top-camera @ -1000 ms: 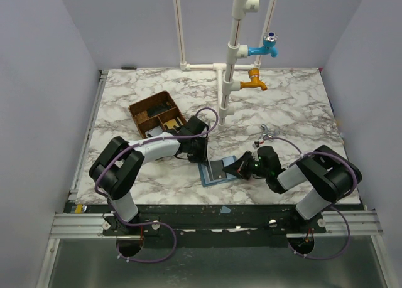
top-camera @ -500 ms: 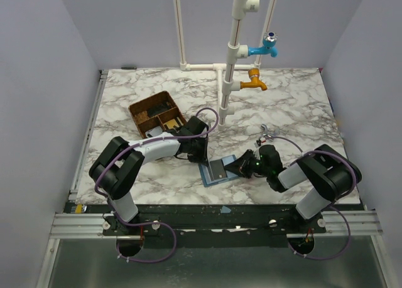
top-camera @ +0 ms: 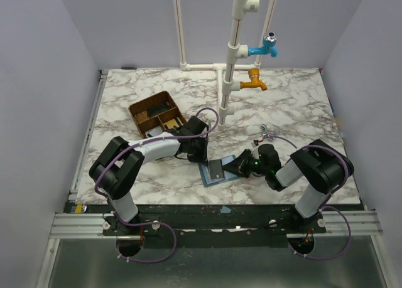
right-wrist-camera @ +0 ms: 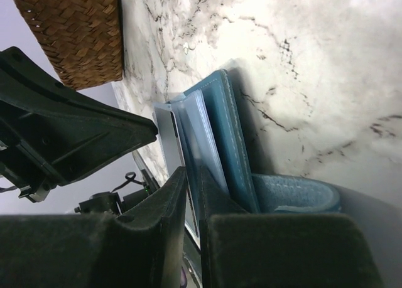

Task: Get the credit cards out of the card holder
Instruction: Remove the credit card from the card holder.

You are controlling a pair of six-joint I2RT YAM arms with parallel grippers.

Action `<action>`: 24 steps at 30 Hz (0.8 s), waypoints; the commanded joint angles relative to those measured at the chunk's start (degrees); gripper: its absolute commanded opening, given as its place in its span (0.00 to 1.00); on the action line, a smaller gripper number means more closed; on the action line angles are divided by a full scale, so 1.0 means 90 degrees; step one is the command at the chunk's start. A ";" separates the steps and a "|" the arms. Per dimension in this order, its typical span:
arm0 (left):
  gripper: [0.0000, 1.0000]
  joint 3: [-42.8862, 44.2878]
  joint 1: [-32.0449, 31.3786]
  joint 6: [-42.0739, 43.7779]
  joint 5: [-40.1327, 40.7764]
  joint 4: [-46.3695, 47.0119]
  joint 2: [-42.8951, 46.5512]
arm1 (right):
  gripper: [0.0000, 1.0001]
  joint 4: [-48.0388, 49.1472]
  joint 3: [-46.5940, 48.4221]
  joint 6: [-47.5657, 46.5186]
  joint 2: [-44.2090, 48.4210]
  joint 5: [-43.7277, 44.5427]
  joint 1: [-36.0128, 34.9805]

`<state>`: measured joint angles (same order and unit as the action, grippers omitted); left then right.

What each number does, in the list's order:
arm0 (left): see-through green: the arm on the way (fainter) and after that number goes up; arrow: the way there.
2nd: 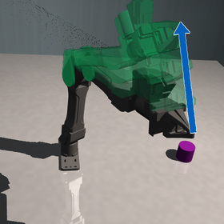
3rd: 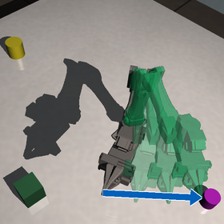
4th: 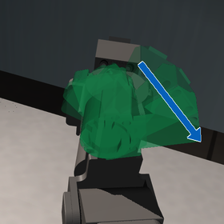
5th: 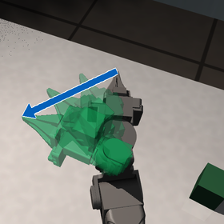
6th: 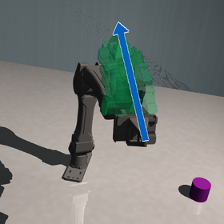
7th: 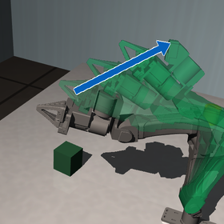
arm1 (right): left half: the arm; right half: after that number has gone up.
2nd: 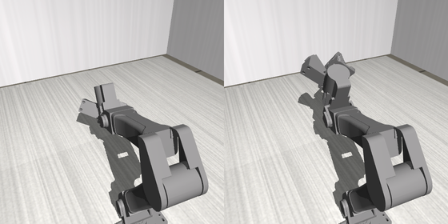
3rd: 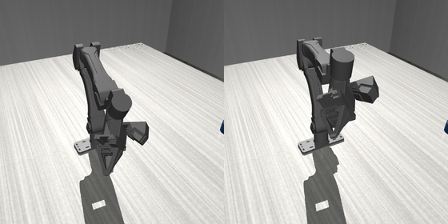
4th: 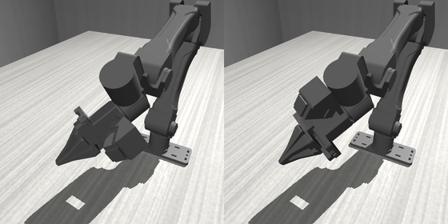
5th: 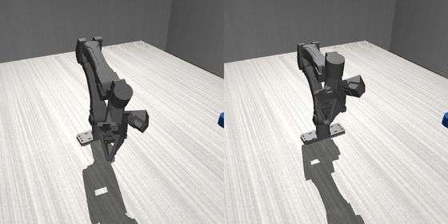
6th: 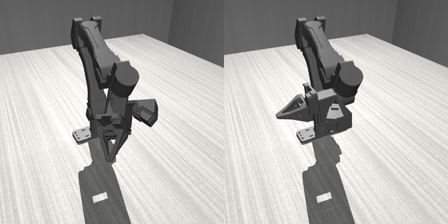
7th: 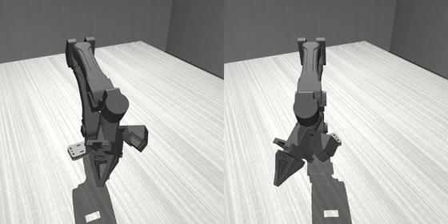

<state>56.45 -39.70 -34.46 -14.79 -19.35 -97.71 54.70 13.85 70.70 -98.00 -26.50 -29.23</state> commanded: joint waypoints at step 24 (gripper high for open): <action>0.00 -0.0031 -0.0011 0.0186 0.0266 -0.0456 -0.0281 | 0.15 -0.0290 0.0359 -0.0248 -0.0213 -0.0232 0.0013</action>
<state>56.60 -39.75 -34.28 -14.83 -19.49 -97.84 53.36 16.80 69.49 -99.33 -27.94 -29.23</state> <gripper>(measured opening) 0.009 0.154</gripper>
